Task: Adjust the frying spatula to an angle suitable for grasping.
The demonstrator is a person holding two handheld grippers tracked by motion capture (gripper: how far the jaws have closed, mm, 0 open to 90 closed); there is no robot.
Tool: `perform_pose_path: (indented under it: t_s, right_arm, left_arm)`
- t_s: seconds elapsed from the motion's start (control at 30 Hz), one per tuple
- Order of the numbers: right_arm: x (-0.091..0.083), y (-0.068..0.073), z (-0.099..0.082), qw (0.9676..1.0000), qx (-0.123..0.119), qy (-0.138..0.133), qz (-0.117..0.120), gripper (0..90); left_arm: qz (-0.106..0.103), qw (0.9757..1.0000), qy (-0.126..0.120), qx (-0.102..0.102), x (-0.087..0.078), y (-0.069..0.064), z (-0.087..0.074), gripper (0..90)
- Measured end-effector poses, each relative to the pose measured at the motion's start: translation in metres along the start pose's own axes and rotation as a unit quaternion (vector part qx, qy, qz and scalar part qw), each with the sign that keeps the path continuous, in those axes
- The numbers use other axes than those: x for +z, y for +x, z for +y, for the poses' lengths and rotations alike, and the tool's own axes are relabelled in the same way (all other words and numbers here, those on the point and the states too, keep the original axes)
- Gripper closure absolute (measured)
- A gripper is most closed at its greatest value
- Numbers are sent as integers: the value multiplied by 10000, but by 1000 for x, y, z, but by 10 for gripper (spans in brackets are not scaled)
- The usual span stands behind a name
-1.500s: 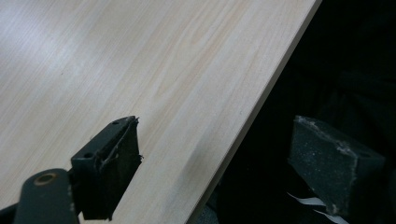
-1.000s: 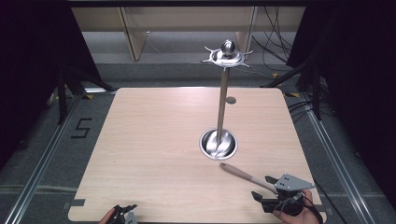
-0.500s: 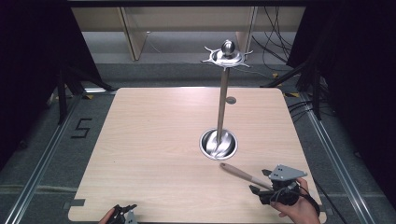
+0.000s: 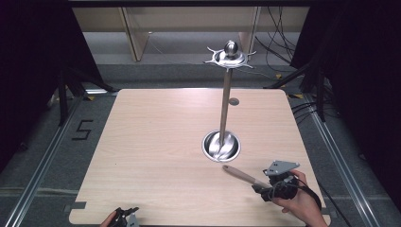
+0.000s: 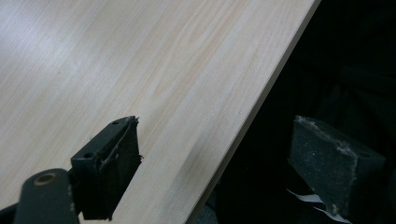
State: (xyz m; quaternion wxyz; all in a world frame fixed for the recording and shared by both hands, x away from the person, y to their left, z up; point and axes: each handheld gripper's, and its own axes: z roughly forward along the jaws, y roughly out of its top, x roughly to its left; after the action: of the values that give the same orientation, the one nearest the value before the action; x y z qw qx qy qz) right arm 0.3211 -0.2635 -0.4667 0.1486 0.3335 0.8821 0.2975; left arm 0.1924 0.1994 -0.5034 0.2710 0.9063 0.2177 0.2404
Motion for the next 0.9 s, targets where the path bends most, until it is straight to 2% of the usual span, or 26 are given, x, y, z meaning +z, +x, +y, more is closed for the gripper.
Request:
perform_pose_path:
  t_s: [0.1, 0.17, 0.23, 0.27, 0.3, 0.37, 0.4, 0.43, 0.47, 0.63, 0.67, 0.7, 0.73, 0.8, 0.83, 0.9]
  right_arm:
    - [6, -1, 6, 9999, 45, 146, 57, 329]
    - [10, -3, 13, 9990, -33, 414, 144, 359]
    - [13, -2, 14, 9991, -46, 406, 117, 368]
    - [14, -3, 17, 9985, -84, 514, 151, 372]
    - [17, -3, 19, 9985, -140, 514, 92, 385]
    - [18, -5, 22, 9975, -234, 637, 198, 404]
    - [19, -4, 24, 9969, -120, 756, 190, 410]
    - [21, -4, 25, 9968, -172, 767, 148, 421]
    - [23, -5, 28, 9961, -121, 849, 226, 428]
    - [28, -4, 33, 9942, -182, 1027, 254, 463]
    - [29, -6, 34, 9941, -265, 1021, 263, 475]
    - [29, -5, 35, 9937, -230, 1067, 247, 492]
    - [31, -7, 37, 9930, -352, 1084, 306, 508]
    - [31, -6, 37, 9924, -279, 1157, 327, 515]
    - [33, -7, 38, 9909, -292, 1278, 300, 524]
    - [35, -7, 38, 9906, -325, 1291, 312, 534]
  left_arm:
    - [-9, 10000, -8, 18, 0, 0, 0, 155]
    - [-75, 10000, -11, -10, 1, 0, 0, 155]
    - [-38, 10000, -14, 3, 0, 0, 0, 155]
    - [5, 10000, -16, 26, -1, 0, 0, 155]
    - [19, 10000, -1, 20, -1, 0, 0, 155]
    - [33, 10000, -21, 9, -1, 0, 0, 155]
    - [-15, 10000, -39, 2, -1, 0, 0, 155]
    - [-13, 10000, -43, 9, -2, 0, 0, 155]
    - [-8, 10000, -36, 10, -2, 0, 0, 155]
    - [16, 10000, 0, 35, -1, 0, 0, 155]
    - [-15, 10000, -8, 23, -1, 0, 0, 155]
    - [-21, 10000, -8, 26, -1, 0, 0, 155]
    - [-13, 10000, -10, 30, -1, 0, 0, 155]
    - [53, 10000, -12, 25, 0, 0, 0, 155]
    - [48, 10000, -16, 13, 0, 0, 0, 155]
    - [31, 10000, -12, 24, 0, 0, 0, 155]
